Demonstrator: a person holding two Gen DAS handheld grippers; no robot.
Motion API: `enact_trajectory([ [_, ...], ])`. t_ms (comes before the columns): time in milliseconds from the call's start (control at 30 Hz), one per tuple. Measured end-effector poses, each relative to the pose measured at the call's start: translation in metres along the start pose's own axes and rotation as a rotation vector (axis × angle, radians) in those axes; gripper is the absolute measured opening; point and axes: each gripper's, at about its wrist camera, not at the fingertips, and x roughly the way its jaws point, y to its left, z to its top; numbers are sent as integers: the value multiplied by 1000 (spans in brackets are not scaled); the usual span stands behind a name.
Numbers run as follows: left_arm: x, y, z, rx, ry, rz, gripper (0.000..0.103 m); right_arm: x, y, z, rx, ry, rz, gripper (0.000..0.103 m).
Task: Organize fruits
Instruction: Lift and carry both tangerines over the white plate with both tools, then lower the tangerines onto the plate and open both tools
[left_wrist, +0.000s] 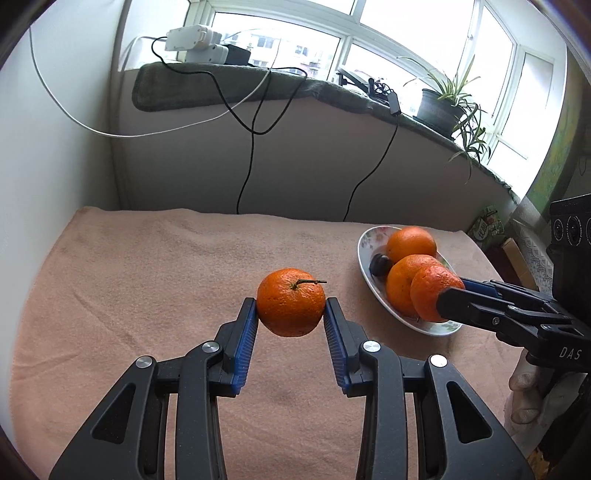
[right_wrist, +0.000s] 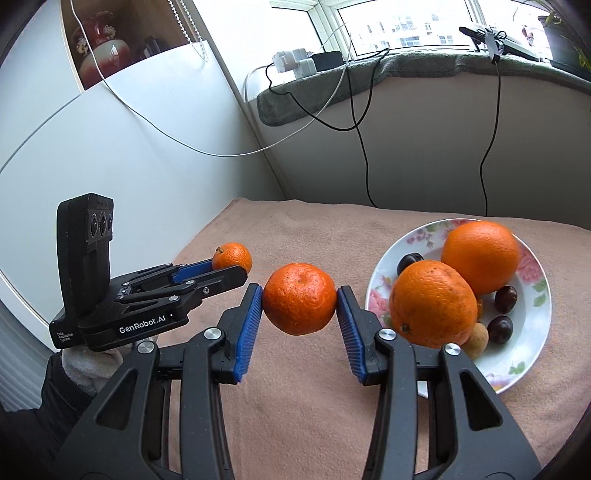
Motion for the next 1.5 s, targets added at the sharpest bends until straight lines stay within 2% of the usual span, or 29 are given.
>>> enact_trajectory([
  [367, 20, -36, 10, 40, 12, -49, 35, -47, -44, -16, 60, -58, -111, 44],
  [567, 34, -54, 16, 65, 26, -74, 35, -59, -69, -22, 104, -67, -147, 44],
  [1033, 72, -82, 37, 99, 56, -101, 35, -61, -107, -31, 175, -54, -181, 44],
  [1500, 92, -91, 45, 121, 80, -96, 35, -51, -117, -29, 173, -43, -188, 44],
])
